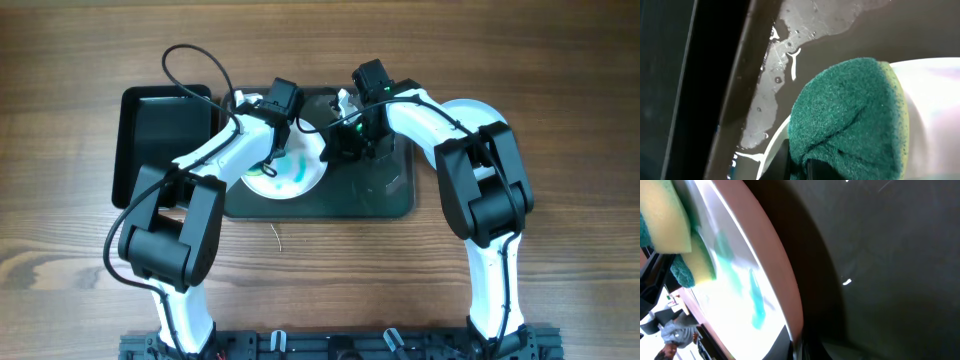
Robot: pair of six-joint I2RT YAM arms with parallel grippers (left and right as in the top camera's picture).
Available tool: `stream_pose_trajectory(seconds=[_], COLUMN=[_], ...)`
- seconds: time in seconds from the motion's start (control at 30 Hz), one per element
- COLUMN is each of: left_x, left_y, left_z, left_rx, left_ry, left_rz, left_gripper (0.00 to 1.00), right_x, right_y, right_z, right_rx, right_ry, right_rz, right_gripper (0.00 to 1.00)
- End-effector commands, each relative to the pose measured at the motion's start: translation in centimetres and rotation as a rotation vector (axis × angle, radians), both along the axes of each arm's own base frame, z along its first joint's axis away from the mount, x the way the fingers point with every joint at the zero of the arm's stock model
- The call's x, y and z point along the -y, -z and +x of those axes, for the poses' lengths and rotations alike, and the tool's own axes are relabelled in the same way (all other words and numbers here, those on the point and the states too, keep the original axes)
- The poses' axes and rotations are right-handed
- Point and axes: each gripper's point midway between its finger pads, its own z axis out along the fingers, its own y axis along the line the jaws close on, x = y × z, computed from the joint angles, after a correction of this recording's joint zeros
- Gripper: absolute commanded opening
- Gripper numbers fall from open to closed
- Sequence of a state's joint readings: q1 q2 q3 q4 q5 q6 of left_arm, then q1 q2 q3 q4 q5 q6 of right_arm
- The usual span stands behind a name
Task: Clean dirty plates on tray and stack at the side
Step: 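Hold the white plate with right gripper, scrub it with left sponge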
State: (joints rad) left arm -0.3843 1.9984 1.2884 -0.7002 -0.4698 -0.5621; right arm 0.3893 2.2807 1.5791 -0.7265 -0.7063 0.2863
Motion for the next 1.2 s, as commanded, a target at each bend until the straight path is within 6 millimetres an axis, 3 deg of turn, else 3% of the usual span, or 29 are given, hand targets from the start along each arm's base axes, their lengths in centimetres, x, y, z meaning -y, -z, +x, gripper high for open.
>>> stream_pose_trajectory(seconds=[0.0, 0.13, 0.37, 0.5, 0.63, 0.77, 0.93, 1.07, 1.17], left_x=[2.1, 6.5, 8.6, 11.0, 13.7, 14.5, 11.9, 6.3, 2.4], left_y=[2.5, 3.1, 2.9, 2.2, 0.8, 0.2, 1.4, 2.7, 2.6], left_z=[-1.8, -3.2, -3.9, -2.9, -1.2, -0.4, -0.1, -1.0, -1.7], left_rx=[-0.098, -0.193, -0.206, -0.204, -0.175, -0.142, -0.101, -0.079, -0.061], left_ry=[-0.061, -0.081, -0.363, -0.322, -0.142, -0.048, -0.07, -0.164, -0.192], left_rz=[-0.199, -0.464, -0.631, -0.763, -0.899, -0.927, -0.776, -0.471, -0.258], left_gripper=[0.04, 0.04, 0.04, 0.04, 0.04, 0.04, 0.04, 0.04, 0.04], right_x=[2.6, 2.6, 2.6, 2.6, 2.6, 2.6, 2.6, 2.6, 2.6], right_y=[5.7, 5.7, 5.7, 5.7, 5.7, 5.7, 5.7, 5.7, 5.7], right_z=[-2.1, -2.1, -2.1, -2.1, -2.1, -2.1, -2.1, -2.1, -2.1], right_rx=[-0.082, -0.082, -0.082, -0.082, -0.081, -0.081, -0.081, -0.081, -0.081], right_ry=[-0.007, -0.007, -0.008, -0.008, -0.007, -0.008, -0.007, -0.008, -0.007], right_rz=[-0.15, -0.15, -0.151, -0.151, -0.154, -0.154, -0.154, -0.154, -0.154], right_gripper=[0.04, 0.05, 0.04, 0.04, 0.04, 0.04, 0.04, 0.04, 0.04])
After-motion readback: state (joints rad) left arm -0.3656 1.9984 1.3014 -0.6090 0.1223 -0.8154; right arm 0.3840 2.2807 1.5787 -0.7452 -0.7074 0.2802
